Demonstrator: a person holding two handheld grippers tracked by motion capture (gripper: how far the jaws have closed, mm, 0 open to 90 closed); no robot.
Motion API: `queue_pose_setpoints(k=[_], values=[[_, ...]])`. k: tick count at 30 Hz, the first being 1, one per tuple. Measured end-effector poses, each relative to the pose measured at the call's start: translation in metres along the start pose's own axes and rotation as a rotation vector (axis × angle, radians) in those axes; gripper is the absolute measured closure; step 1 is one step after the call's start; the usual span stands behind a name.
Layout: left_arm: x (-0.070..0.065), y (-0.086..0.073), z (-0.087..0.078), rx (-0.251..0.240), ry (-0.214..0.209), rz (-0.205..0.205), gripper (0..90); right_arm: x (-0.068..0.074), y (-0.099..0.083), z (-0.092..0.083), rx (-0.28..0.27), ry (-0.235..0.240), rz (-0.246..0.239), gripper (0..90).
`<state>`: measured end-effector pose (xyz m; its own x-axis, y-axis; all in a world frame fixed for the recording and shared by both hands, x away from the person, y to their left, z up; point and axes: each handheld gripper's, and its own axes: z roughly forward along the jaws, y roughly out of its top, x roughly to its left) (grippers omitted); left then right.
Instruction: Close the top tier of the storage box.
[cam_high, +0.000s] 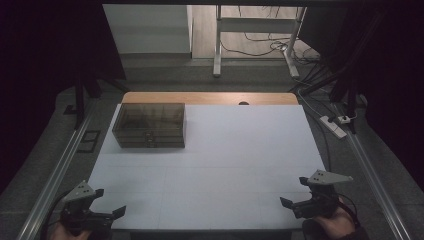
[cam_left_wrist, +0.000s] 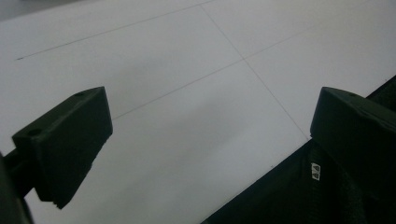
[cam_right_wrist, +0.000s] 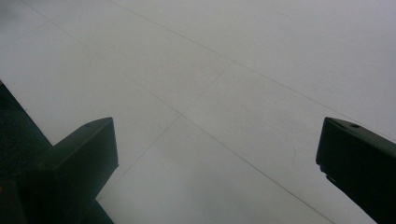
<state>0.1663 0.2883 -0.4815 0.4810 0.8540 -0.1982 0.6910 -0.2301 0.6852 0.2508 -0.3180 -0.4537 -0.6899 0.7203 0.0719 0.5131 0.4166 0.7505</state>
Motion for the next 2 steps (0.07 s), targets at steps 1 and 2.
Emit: queue_pose_setpoints(k=[1, 2], values=[[0.0004, 0.0005, 0.0, -0.001, -0.003, -0.004, 0.0, -0.0001, -0.0001, 0.0001, 0.001, -0.001, -0.002, 0.0], [0.0008, 0.0008, 0.0003, -0.002, -0.006, -0.008, 0.0, -0.0006, -0.0004, 0.0002, 0.005, -0.002, -0.004, 0.0]])
